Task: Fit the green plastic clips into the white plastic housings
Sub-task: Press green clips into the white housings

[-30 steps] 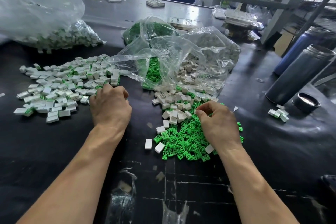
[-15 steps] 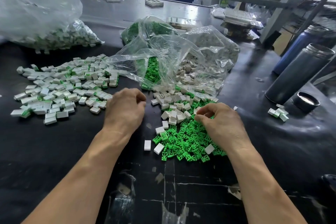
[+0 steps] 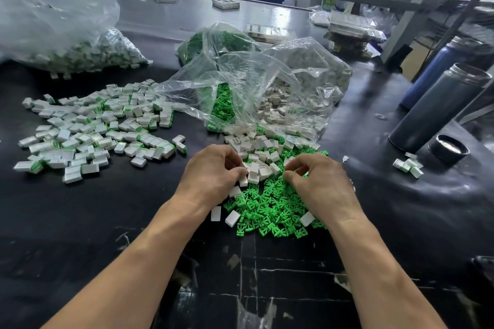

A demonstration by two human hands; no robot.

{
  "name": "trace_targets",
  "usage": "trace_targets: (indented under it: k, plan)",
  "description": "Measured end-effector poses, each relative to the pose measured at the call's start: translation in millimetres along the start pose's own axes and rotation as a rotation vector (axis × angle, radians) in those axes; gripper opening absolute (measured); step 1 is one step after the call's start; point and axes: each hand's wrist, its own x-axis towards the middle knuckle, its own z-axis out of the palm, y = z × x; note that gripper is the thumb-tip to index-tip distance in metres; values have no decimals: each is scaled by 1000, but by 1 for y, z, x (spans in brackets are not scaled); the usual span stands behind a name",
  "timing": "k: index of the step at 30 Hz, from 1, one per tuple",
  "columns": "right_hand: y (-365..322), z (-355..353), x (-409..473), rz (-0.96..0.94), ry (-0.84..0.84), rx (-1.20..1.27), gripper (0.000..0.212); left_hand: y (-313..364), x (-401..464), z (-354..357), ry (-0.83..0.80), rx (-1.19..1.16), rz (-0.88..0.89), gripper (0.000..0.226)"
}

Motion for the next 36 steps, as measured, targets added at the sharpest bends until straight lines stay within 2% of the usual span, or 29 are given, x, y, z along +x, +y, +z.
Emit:
trace_targets:
  k: [5, 9, 12, 15, 20, 23, 27, 36]
  plan:
    - [-3, 1, -2, -53, 114, 27, 11, 4, -2, -1, 43, -7, 68, 8]
    - [-5, 2, -3, -70, 181, 214, 11, 8, -5, -1, 40, -107, 121, 8]
    - [-8, 4, -4, -69, 186, 441, 9, 12, -9, -2, 5, -267, 140, 14]
    - [-11, 9, -4, -68, 171, 554, 5, 17, -12, -5, -35, -493, 122, 18]
    - [-16, 9, -6, -78, 116, 733, 7, 22, -12, -9, -136, -883, -6, 18]
    - [-19, 9, -9, -80, 66, 834, 6, 23, -11, -7, -179, -1034, -79, 24]
    - [-20, 10, -11, -50, 16, 939, 3, 22, -11, -3, -200, -1035, -76, 32]
    - [-17, 13, -10, -58, -3, 992, 2, 24, -12, 0, -168, -941, -58, 18]
